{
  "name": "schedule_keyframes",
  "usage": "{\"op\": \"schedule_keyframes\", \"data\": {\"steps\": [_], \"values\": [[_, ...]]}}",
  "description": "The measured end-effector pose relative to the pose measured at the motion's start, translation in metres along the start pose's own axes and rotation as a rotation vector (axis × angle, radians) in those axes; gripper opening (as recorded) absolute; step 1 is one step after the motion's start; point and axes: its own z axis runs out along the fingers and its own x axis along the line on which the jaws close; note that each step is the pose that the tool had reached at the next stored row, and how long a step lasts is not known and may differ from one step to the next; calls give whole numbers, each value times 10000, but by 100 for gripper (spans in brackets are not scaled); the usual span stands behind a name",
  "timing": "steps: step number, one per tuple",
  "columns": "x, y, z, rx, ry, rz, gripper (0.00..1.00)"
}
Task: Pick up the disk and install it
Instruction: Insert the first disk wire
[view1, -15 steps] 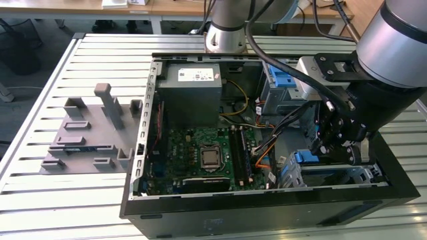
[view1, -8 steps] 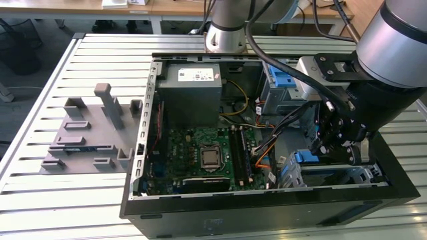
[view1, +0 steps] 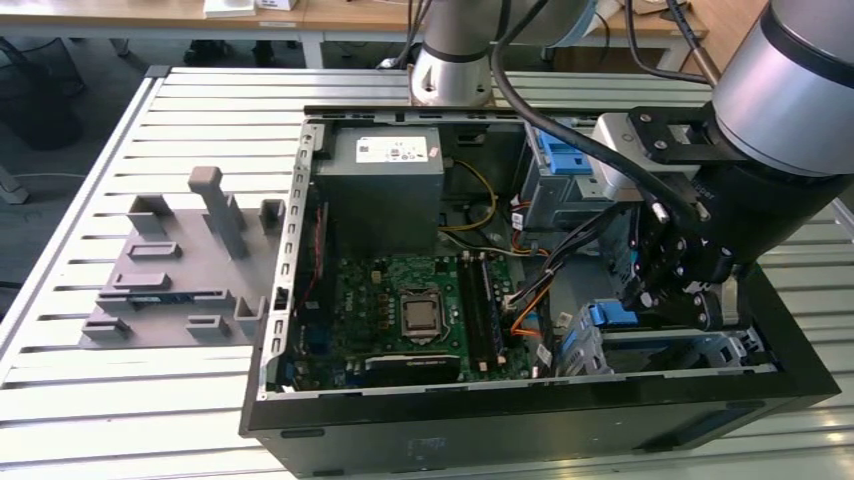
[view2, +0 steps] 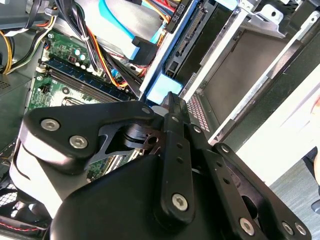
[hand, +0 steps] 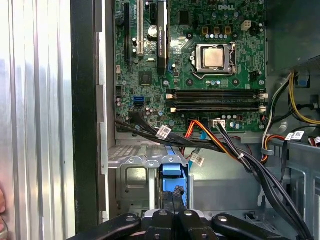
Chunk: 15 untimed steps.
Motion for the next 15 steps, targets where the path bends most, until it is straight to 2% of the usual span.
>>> {"op": "schedule_keyframes", "data": {"steps": [5, 15], "values": [[-1, -39, 1, 0, -1, 0, 11], [-8, -229, 3, -4, -1, 0, 11]]}}
